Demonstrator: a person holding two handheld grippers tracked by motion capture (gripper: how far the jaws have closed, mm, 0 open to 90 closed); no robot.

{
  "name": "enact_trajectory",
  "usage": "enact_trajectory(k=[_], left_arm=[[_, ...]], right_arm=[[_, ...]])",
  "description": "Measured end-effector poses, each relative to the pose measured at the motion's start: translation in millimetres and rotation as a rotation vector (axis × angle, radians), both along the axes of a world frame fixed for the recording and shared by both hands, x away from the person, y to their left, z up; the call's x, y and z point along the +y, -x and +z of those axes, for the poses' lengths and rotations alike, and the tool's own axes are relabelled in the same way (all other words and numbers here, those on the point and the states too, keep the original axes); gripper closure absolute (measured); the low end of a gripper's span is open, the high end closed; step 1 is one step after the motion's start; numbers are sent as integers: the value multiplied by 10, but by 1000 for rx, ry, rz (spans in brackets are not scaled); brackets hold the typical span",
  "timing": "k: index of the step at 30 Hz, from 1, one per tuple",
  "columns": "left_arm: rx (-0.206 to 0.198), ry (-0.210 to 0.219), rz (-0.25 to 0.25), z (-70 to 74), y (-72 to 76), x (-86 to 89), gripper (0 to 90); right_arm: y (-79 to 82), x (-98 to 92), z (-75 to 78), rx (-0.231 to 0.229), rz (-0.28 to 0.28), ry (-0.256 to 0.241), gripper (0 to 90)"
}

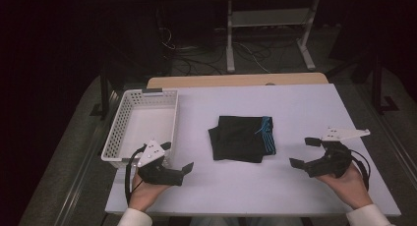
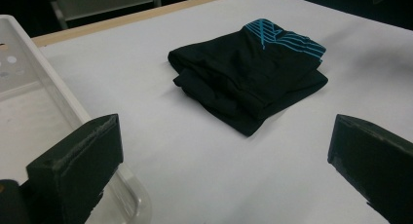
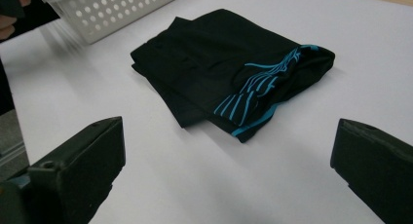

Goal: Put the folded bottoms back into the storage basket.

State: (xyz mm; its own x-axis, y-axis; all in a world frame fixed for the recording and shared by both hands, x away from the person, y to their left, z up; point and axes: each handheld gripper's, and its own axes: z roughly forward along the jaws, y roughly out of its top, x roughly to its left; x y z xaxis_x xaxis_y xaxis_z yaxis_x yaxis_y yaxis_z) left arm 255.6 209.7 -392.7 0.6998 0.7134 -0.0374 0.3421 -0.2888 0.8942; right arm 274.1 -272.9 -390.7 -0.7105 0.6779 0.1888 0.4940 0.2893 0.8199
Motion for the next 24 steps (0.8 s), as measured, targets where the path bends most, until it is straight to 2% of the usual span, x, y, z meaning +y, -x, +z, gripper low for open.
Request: enact_trajectory(k=[8, 16, 24], left_arm=[[2, -16, -11, 137, -71, 22, 0], [9, -34, -30, 255, -162, -13, 0], [17, -23, -29, 330, -278, -43, 0]], right_arm=[[-84, 44, 119, 9, 5, 13, 0], [-155, 108, 169, 12, 16, 28, 0], [-272, 166, 187, 26, 14, 20, 0]])
